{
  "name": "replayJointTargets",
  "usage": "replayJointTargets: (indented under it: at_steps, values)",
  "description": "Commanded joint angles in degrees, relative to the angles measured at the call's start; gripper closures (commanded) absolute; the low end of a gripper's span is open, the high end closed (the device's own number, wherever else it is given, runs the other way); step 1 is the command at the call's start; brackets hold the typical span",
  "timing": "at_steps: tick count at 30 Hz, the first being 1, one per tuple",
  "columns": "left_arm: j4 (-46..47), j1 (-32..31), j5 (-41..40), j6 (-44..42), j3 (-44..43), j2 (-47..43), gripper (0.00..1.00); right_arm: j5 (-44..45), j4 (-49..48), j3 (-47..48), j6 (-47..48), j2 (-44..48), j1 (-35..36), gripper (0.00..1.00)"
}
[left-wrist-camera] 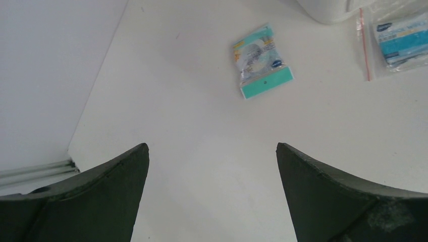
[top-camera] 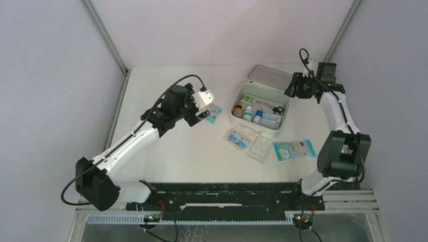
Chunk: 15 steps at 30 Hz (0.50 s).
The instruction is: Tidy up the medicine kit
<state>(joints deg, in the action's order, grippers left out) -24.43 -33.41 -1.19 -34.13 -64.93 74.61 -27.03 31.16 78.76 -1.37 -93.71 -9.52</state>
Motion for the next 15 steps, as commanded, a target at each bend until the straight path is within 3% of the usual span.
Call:
replayJointTargets:
  at_steps: [1, 6, 10, 15]
  values:
    - [6.03, -0.19, -6.1, 2.65, 2.27, -2.85, 0.0, 2.76, 0.61, -2.89, 8.18, 9.06, 1.9, 0.46]
    - [8.42, 0.37, -7.4, 4.43, 3.86, -3.45, 0.0, 2.63, 4.46, -6.51, 14.09, 15.69, 3.08, 0.34]
    - [8.65, 1.47, -6.15, 6.46, 4.19, -3.3, 0.0, 0.99, 8.53, -9.75, 19.72, 20.01, 3.96, 0.13]
    - [7.57, 3.26, -5.14, 8.9, 3.92, -2.45, 0.0, 1.32, 11.91, -14.91, 28.37, 25.8, 3.12, 0.04]
